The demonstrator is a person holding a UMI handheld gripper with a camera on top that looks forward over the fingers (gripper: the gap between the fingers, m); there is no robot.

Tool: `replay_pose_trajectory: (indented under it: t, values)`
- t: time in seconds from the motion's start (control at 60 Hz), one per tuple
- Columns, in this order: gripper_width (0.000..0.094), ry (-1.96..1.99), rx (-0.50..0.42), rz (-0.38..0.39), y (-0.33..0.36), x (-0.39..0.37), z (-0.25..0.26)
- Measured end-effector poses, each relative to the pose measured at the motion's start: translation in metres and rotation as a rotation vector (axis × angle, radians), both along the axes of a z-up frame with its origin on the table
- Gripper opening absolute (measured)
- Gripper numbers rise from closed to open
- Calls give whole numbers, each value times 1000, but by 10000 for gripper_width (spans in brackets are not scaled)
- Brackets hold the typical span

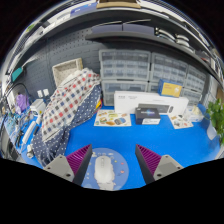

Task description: Arrange mouse

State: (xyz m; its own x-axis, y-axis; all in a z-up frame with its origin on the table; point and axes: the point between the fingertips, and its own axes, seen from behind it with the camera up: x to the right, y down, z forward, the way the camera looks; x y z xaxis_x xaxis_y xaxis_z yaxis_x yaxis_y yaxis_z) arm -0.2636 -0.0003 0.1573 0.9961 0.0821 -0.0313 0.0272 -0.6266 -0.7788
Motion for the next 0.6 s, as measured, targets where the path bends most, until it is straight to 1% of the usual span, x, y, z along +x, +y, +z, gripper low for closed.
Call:
replay_pose_trajectory:
  t: [0.117, 0.25, 0.483, 0.6]
  values:
    - [882, -8, 41, -10, -14, 37, 28]
    - [882, -17, 71, -17, -30, 84, 44]
    - [869, -3, 56, -14, -67, 153, 37]
    - [868, -27, 44, -31, -85, 188, 30]
